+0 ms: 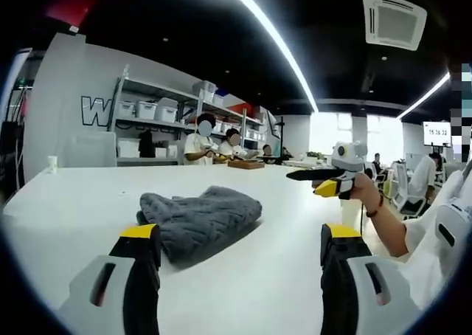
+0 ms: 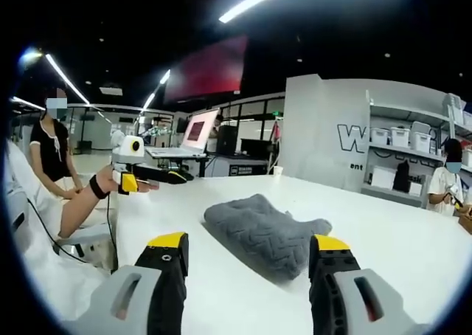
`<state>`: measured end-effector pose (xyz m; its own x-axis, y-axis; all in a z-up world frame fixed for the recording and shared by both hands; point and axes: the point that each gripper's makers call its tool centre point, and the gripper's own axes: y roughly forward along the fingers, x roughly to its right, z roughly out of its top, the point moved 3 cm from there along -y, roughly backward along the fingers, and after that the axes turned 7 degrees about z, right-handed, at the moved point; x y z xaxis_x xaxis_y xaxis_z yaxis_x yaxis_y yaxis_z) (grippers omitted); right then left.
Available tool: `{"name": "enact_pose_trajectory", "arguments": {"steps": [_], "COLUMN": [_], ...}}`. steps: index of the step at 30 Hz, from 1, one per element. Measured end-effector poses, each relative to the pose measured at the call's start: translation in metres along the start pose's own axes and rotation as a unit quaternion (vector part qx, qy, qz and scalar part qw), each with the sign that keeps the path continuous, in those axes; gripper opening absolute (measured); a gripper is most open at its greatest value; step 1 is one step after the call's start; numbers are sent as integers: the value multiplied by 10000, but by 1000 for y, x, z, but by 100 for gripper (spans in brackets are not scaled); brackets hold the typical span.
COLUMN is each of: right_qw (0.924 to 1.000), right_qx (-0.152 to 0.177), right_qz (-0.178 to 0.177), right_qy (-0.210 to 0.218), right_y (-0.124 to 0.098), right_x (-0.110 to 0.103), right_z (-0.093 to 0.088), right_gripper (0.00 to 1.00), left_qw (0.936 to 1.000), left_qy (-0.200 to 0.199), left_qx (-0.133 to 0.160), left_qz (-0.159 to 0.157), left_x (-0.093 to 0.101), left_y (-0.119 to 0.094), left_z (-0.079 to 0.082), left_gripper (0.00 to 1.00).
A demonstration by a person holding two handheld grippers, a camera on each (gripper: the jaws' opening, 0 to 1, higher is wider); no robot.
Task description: Open the folded towel by lifting each exposed corner and separating the folded layers until the towel lies flat within the target outline without major curled edges
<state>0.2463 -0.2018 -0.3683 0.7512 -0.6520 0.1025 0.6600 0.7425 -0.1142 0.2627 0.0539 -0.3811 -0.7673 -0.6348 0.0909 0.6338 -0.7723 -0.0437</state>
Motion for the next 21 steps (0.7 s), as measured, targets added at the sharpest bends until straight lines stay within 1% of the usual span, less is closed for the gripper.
{"name": "enact_pose_trajectory", "arguments": {"steps": [4,6,9,14,19,21], "right_qw": [10000,9999,9999,9998,9998,9998], "right_qx": [-64,-102,-128,-178,-168,-198], "right_qz": [-64,-96,-85,-83,-84,-97], "right_qy": [11,9,9,-9,-5,2], "right_y": [2,4,6,8,9,9], "right_x": [4,5,6,7,8,9], "right_z": [-2,-3,-3,-3,-1,-2], "right_gripper": [64,64,64,64,63,63], "left_qw": [10000,9999,9999,9998,9997,9996], "left_qy": [-28,-88,-119,-92,-92,-69], "left_qx": [-81,-66,-56,-182,-204,-268], "left_qz": [29,29,7,-22,-17,-48], "left_x": [-6,-8,-8,-9,-12,-11], "left_y": [3,4,6,9,12,12], "left_z": [-2,-2,-1,-2,0,-1], "left_gripper": [88,87,87,87,86,86]}}
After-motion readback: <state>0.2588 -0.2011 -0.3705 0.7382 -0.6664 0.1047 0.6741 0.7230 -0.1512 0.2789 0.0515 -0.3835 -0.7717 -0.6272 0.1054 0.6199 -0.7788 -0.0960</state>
